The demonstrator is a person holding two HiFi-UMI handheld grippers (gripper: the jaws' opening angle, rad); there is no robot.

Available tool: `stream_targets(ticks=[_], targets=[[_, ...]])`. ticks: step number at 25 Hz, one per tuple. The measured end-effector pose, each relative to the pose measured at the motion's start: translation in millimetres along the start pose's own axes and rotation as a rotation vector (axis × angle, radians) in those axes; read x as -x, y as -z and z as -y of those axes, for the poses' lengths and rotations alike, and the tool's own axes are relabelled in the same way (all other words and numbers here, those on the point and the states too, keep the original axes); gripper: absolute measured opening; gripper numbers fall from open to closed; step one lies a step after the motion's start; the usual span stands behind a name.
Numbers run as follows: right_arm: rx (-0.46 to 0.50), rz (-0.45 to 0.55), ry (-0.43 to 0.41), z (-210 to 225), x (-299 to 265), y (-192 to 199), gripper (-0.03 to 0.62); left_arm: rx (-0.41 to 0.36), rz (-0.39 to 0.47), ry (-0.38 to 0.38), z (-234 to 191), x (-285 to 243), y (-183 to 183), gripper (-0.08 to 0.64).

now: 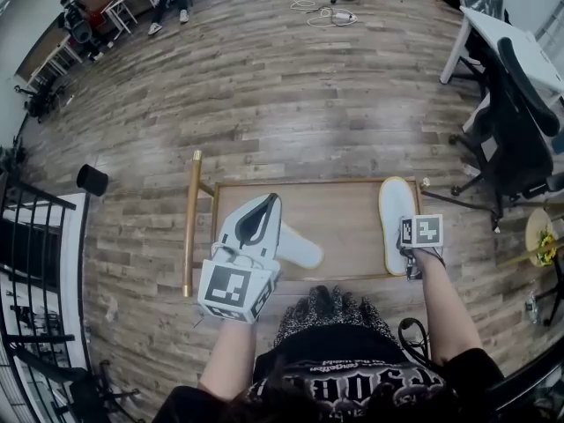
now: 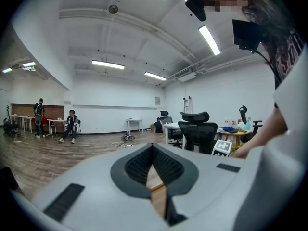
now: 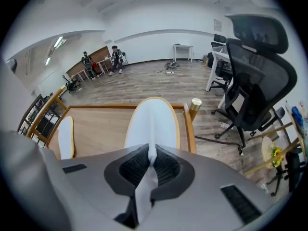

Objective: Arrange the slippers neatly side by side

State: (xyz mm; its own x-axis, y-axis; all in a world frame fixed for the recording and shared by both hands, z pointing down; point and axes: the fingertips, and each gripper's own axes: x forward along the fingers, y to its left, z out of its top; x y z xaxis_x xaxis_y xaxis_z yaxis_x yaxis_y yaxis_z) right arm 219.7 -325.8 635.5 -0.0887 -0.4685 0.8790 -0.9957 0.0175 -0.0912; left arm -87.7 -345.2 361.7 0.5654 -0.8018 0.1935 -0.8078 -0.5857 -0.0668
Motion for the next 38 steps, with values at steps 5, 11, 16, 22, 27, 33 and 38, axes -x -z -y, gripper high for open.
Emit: stream_targets(ticks=[5,11,16,22,27,33,38], targets=[[-0.038,-0.014,0.033,18.5,-2.8,2.9,0.021,-0.001,-0.006,-0.009,-1.5,0.3,2.9,-0.009],[-0.059,-0.04,0.051,30.1,-10.8,6.2,0.021,-0.011,-0.008,-0.021,-5.5,-0.7,-1.0,-0.009],[-0.058,-0.042,0.055,30.1,-15.6,7.5,0.021,-0.005,-0.023,-0.038,-11.8,2.2,5.1,-0.009],[-0.076,-0.037,0.044,27.6,-18.1,5.9,0.021,0.001,-0.022,-0.045,-16.1,0.4,6.3,-0.009],[-0.114,-0.032,0.021,21.1,-19.1,5.0,0.021,-0.003,-0.021,-0.033,-13.8,-2.4,5.2,-0.009],[-0.06,-0.049,0.013,18.0,-20.3,11.0,0.023,-0.008,-0.02,-0.034,-11.9,-0.7,5.4,-0.009],[-0.065,-0.043,0.001,18.4,-19.9,10.0,0.023,0.0,-0.023,-0.04,-11.3,0.6,6.2,-0.009]])
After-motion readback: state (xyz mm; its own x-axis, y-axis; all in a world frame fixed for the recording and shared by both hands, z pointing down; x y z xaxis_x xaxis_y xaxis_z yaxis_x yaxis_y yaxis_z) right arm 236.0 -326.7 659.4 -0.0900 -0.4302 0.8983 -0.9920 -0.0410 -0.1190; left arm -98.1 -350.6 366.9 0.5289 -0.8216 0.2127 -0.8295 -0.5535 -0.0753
